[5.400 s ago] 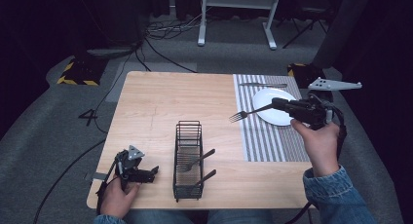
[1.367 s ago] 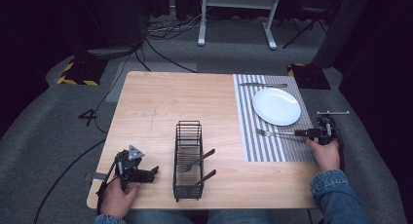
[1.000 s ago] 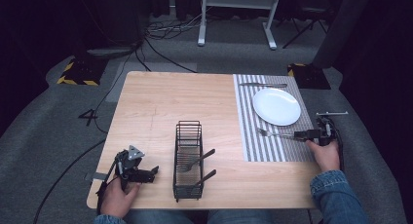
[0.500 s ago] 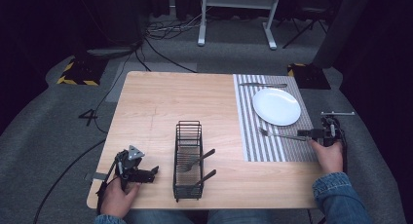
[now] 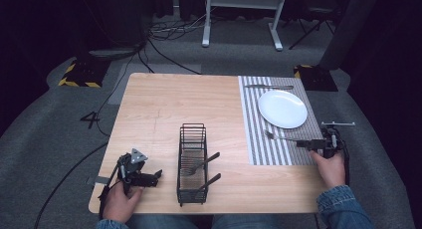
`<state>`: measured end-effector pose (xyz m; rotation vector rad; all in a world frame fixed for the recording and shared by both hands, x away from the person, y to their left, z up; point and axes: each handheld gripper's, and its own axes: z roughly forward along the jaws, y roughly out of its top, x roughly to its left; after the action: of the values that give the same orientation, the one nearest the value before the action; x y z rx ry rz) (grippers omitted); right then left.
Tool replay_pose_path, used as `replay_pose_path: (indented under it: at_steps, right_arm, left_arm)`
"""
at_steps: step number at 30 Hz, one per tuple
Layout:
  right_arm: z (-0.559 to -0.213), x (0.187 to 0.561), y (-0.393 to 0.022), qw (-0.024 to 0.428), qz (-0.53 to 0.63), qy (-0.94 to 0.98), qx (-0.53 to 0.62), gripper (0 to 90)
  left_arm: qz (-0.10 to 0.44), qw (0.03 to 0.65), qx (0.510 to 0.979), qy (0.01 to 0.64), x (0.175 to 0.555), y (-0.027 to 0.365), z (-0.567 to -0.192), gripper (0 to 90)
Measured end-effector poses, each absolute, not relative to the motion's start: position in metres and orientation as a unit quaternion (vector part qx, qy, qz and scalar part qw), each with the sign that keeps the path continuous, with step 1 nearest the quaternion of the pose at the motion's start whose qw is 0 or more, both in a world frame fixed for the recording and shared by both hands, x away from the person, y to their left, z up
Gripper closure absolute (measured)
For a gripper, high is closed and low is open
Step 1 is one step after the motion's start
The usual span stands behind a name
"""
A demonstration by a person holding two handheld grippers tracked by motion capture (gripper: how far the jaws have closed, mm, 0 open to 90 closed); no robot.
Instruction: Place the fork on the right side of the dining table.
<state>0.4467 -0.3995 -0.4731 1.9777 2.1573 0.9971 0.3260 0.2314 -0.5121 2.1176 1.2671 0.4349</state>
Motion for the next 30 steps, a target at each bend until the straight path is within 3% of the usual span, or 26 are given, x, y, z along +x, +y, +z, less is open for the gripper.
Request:
replay_pose_path:
  at_steps: [21, 30]
  right_arm:
    - [-0.484, 0.474, -0.407, 0.069, 0.363, 0.660, 0.654, 32.5]
    - [-0.457, 0.458, -0.404, 0.091, 0.375, 0.685, 0.619, 32.9]
  left_arm:
    - [0.165, 0.312, 0.803, 0.480, 0.326, 0.231, -0.512, 0.2]
    - [0.165, 0.312, 0.803, 0.480, 0.326, 0.231, -0.512, 0.2]
